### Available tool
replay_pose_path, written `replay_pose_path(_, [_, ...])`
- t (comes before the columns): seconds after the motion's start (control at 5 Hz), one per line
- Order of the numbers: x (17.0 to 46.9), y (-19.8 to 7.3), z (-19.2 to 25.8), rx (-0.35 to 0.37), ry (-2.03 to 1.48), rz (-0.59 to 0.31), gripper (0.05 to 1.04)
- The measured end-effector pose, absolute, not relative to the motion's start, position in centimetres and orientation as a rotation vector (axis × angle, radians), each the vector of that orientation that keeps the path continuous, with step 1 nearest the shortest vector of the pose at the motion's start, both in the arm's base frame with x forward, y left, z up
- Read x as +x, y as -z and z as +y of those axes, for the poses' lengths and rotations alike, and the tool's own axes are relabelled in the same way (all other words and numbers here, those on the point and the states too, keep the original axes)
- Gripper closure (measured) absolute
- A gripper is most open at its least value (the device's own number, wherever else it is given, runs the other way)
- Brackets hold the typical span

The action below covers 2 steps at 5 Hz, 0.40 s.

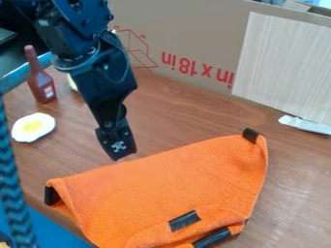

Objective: Fold the cloth from left bottom to right top

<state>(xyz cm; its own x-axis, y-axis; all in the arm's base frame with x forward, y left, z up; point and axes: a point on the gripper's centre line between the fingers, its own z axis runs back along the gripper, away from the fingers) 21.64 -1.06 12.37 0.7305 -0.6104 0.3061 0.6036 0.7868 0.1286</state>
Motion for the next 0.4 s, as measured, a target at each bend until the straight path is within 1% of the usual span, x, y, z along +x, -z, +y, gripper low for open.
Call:
replay_pose_path(0.2, [21.3, -11.9, -1.2, 0.008, 0.67, -0.332, 0.084])
replay_pose_path(0.4, [19.9, -10.5, -0.7, -0.017, 0.697, -0.357, 0.084])
